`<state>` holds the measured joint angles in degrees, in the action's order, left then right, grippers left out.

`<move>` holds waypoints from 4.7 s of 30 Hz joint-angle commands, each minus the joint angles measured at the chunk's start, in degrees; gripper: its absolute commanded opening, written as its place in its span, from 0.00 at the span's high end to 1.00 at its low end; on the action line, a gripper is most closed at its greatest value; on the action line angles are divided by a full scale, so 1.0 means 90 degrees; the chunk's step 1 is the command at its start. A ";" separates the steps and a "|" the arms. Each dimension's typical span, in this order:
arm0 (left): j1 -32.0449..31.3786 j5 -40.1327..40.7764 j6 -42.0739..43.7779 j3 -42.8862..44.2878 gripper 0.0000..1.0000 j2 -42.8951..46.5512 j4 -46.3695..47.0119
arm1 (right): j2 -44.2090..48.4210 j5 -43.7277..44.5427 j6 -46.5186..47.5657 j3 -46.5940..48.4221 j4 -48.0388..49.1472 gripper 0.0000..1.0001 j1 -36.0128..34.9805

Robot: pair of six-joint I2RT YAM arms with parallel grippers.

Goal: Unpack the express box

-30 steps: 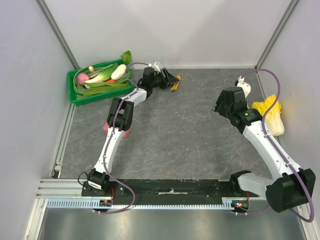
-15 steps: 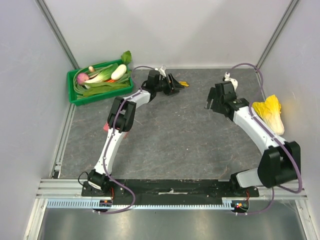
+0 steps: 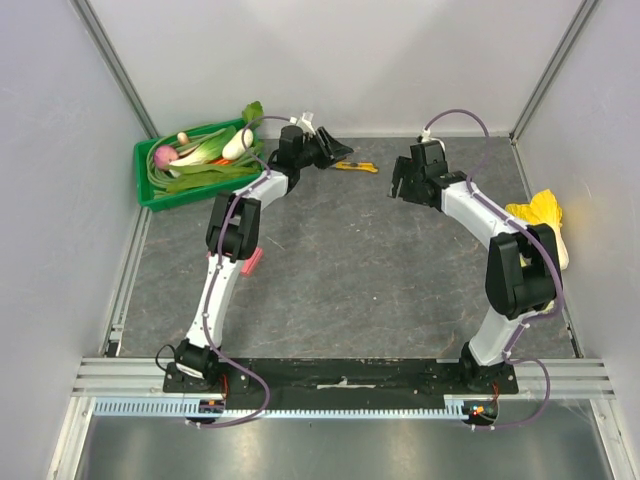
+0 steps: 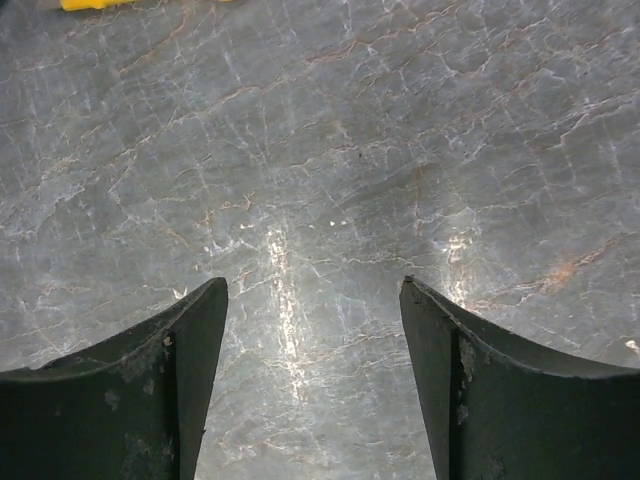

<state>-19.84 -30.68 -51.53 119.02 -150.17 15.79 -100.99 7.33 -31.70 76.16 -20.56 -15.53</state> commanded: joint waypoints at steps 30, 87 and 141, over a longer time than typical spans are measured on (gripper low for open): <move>-0.0423 0.0744 -0.0203 0.1610 0.52 -0.1088 -0.1715 | 0.0684 0.0347 -0.0061 -0.0132 -0.0470 0.22 0.0036; 0.1900 0.4267 0.1897 -0.7512 0.00 0.8444 -0.2386 | -0.2500 -0.0219 0.2273 0.1480 -0.0636 0.32 -0.1341; 0.2907 0.0741 0.1624 -0.7454 0.20 0.6548 -0.2369 | 0.0616 0.0054 0.0593 -0.0181 -0.0275 0.09 -0.1546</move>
<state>6.63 -17.80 -40.32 48.56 -90.24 -6.20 -94.32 10.26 -27.03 71.22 -26.68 -28.45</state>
